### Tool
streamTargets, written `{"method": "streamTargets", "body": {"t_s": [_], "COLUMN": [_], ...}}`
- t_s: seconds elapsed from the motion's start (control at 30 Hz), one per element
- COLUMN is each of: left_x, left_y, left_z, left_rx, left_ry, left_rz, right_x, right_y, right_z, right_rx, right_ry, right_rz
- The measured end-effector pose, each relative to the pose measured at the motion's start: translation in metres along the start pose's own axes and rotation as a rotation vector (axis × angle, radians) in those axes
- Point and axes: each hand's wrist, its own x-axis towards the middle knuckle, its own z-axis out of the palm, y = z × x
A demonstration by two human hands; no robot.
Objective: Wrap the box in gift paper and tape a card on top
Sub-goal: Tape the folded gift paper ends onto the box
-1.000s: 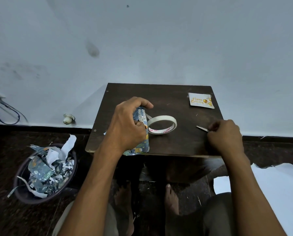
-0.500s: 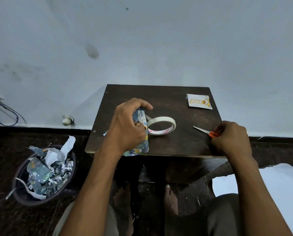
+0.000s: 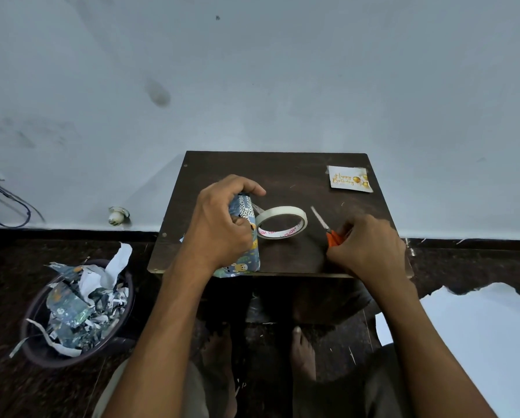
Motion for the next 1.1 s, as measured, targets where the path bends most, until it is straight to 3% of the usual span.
{"method": "streamTargets", "body": {"t_s": [0.1, 0.23, 0.33, 0.43, 0.53, 0.6, 0.93, 1.1], "left_x": [0.0, -0.001, 0.0, 0.0, -0.001, -0.001, -0.002, -0.002], "left_y": [0.0, 0.0, 0.0, 0.0, 0.0, 0.0, -0.001, -0.002], "left_z": [-0.001, -0.002, -0.003, -0.003, -0.003, -0.004, -0.005, -0.005], "left_rx": [-0.006, -0.016, -0.017, -0.012, -0.007, -0.004, -0.02, -0.021], "left_ry": [0.001, -0.002, -0.008, -0.016, -0.017, -0.016, -0.023, -0.02], "left_rz": [-0.007, -0.021, -0.031, -0.033, -0.033, -0.033, -0.03, -0.016], "right_x": [0.0, 0.003, -0.004, -0.017, -0.028, -0.031, -0.041, -0.04], "right_y": [-0.002, -0.001, -0.003, -0.011, -0.021, -0.025, -0.042, -0.044], "right_z": [0.002, 0.002, -0.013, -0.021, -0.023, -0.025, -0.011, -0.004], "right_rx": [0.094, 0.658, 1.064, 1.264, 1.355, 1.379, 1.335, 1.355], "right_ry": [0.01, -0.127, -0.307, -0.602, -0.862, -0.933, -1.026, -0.996], "right_rz": [-0.019, 0.055, 0.083, 0.048, -0.042, -0.076, 0.011, -0.017]}}
